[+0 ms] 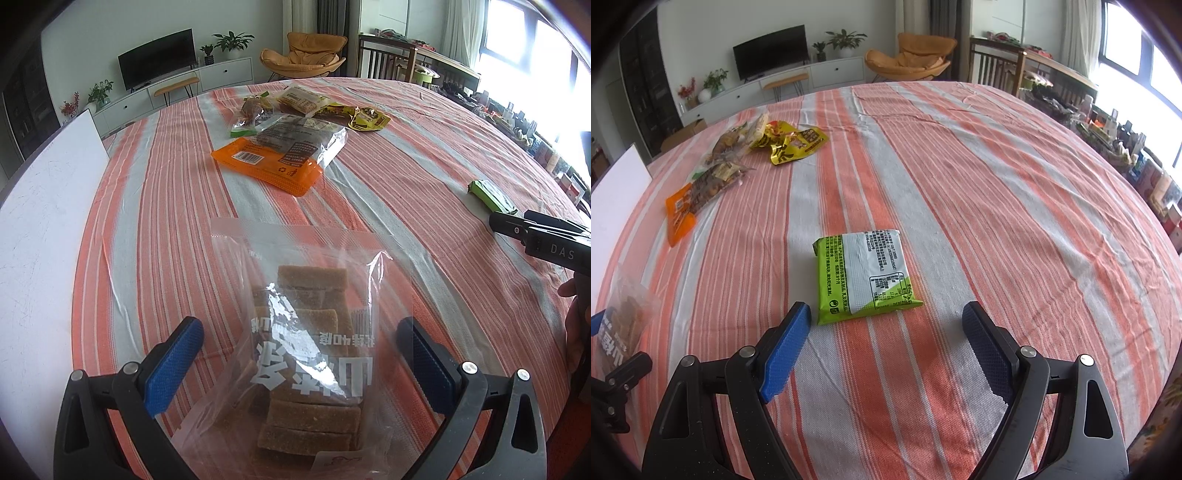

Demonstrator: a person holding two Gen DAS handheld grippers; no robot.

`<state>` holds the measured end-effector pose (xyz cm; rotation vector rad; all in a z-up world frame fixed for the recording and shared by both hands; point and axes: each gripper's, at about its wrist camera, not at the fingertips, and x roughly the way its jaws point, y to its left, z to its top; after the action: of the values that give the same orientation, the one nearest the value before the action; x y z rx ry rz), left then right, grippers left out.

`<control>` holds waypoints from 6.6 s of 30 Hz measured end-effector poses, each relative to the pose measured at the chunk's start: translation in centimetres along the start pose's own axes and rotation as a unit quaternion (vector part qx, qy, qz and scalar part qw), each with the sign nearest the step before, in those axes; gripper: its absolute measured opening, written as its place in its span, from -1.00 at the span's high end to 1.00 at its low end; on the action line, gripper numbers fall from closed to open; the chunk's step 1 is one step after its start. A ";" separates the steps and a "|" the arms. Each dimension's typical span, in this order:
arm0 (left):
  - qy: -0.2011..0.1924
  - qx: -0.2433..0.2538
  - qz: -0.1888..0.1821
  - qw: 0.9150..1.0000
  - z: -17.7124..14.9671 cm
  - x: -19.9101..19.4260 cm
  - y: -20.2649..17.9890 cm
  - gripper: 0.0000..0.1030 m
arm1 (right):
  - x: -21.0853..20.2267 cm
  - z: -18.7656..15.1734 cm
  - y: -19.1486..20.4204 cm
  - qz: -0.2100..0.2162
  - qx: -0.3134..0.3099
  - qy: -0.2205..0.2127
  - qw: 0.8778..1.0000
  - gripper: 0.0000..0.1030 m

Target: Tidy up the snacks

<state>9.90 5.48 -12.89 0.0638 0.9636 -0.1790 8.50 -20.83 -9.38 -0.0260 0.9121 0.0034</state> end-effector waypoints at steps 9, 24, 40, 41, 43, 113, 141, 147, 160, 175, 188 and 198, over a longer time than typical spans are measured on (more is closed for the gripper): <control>0.000 0.000 0.000 1.000 0.0 0.0 0.0 -1.00 | 0.0 0.0 -0.1 0.000 0.000 0.000 1.000 -0.68; 0.000 0.000 0.000 1.000 0.0 0.0 0.0 -1.00 | 0.0 0.0 -0.1 0.000 0.000 0.000 1.000 -0.68; 0.000 0.000 0.000 1.000 0.0 0.0 0.0 -1.00 | -3.8 -1.5 -8.6 0.129 0.211 -0.105 0.963 -0.68; 0.000 0.000 0.000 1.000 0.0 0.0 0.0 -1.00 | -3.7 -1.8 -9.6 0.125 0.239 -0.100 0.958 -0.67; 0.000 0.000 0.000 1.000 0.0 0.0 0.0 -1.00 | -3.0 -1.9 -10.1 0.117 0.257 -0.070 0.957 -0.67; -0.008 -0.046 0.028 0.999 6.9 4.9 -5.6 -1.00 | 2.5 3.0 -1.6 -0.058 0.059 0.005 0.997 -0.77; -0.007 -0.046 0.028 0.999 6.8 4.7 -5.7 -1.00 | 2.5 3.0 -1.6 -0.058 0.059 0.005 0.997 -0.77; -0.007 -0.046 0.028 0.999 6.8 4.6 -5.7 -1.00 | 2.5 3.0 -1.6 -0.058 0.059 0.005 0.997 -0.77; -0.007 -0.045 0.029 0.999 6.8 4.7 -5.8 -1.00 | 2.5 3.0 -1.6 -0.058 0.059 0.005 0.997 -0.77; 0.079 -0.048 -0.046 0.995 7.0 0.5 -2.4 -1.00 | 2.5 3.0 -1.6 -0.058 0.060 0.005 0.997 -0.77; 0.097 0.051 -0.065 0.992 19.9 9.0 1.0 -0.99 | 2.5 3.0 -1.6 -0.058 0.060 0.005 0.996 -0.77; 0.118 0.148 -0.072 0.979 19.8 12.7 -1.8 -0.95 | 2.5 3.0 -1.6 -0.058 0.060 0.005 0.996 -0.77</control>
<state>32.73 -0.50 -12.00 0.2943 1.1728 -0.4564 12.40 -22.35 -9.48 0.0324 0.9193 -0.1600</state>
